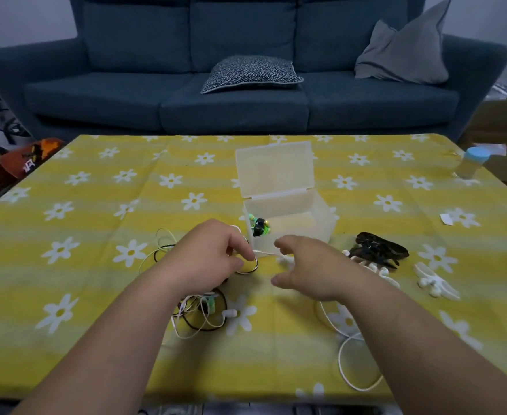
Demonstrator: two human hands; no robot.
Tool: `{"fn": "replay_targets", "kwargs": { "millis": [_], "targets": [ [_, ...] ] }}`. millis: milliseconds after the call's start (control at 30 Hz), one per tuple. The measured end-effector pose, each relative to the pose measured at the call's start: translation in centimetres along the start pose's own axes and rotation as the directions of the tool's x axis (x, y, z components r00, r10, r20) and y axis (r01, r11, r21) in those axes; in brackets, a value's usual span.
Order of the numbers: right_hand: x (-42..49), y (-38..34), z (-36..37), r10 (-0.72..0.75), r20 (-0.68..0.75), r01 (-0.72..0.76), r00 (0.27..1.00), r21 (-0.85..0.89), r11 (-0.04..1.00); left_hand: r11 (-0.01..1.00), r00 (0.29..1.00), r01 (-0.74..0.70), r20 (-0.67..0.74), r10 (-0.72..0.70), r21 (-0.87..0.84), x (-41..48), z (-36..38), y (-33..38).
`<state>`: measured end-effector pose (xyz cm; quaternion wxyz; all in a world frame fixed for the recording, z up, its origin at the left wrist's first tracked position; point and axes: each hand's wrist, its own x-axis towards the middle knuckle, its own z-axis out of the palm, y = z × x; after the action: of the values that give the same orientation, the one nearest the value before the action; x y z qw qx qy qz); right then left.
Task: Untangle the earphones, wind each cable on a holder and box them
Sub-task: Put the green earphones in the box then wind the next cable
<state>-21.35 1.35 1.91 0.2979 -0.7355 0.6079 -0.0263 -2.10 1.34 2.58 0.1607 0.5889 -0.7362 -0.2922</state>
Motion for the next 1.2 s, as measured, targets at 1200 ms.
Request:
{"fn": "replay_targets", "kwargs": {
  "millis": [1200],
  "targets": [
    [-1.2, -1.6, -4.2, 0.337, -0.295, 0.307, 0.894, 0.952, 0.018, 0.99, 0.95, 0.122, -0.282, -0.138, -0.074, 0.1, -1.6, -3.3]
  ]
}}
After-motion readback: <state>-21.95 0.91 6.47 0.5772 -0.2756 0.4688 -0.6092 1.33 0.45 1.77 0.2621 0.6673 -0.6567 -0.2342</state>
